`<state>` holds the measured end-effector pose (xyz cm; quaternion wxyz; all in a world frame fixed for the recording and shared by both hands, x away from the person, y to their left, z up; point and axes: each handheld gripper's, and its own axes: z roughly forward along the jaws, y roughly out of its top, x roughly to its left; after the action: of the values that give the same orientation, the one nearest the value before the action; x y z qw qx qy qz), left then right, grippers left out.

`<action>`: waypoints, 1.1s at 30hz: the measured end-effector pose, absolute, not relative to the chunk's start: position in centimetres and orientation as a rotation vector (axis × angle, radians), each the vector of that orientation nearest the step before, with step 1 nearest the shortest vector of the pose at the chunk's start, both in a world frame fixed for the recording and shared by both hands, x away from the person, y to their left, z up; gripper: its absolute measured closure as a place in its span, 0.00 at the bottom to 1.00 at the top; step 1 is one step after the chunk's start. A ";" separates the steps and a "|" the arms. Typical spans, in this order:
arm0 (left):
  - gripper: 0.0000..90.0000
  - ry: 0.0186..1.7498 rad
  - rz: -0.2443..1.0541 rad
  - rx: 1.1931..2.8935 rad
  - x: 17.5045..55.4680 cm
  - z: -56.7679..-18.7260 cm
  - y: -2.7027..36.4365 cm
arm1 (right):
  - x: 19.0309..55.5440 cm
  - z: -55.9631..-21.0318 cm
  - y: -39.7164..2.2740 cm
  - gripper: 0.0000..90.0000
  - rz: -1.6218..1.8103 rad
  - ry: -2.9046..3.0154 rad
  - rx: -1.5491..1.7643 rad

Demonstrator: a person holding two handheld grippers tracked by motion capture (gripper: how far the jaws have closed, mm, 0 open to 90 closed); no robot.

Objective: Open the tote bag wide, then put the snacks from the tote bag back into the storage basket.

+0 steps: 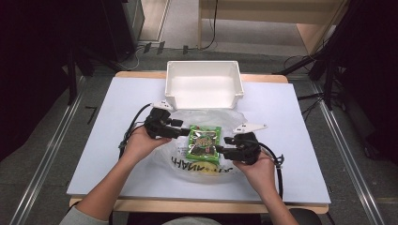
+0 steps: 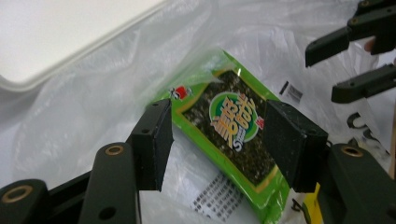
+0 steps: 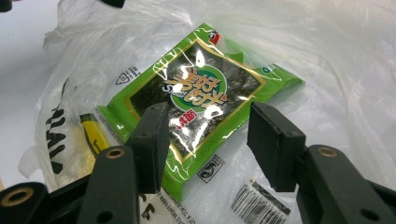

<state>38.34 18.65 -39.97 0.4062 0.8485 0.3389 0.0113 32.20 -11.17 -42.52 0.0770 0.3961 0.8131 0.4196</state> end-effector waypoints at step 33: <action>1.00 0.899 0.011 2.156 35.9 -42.9 17.4 | 32.0 -43.5 -10.5 0.53 1.272 2.427 1.175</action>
<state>35.88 17.38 -42.90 0.3919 0.8491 0.3542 0.0043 31.98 -10.48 -43.50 0.0803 0.3928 0.8114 0.4253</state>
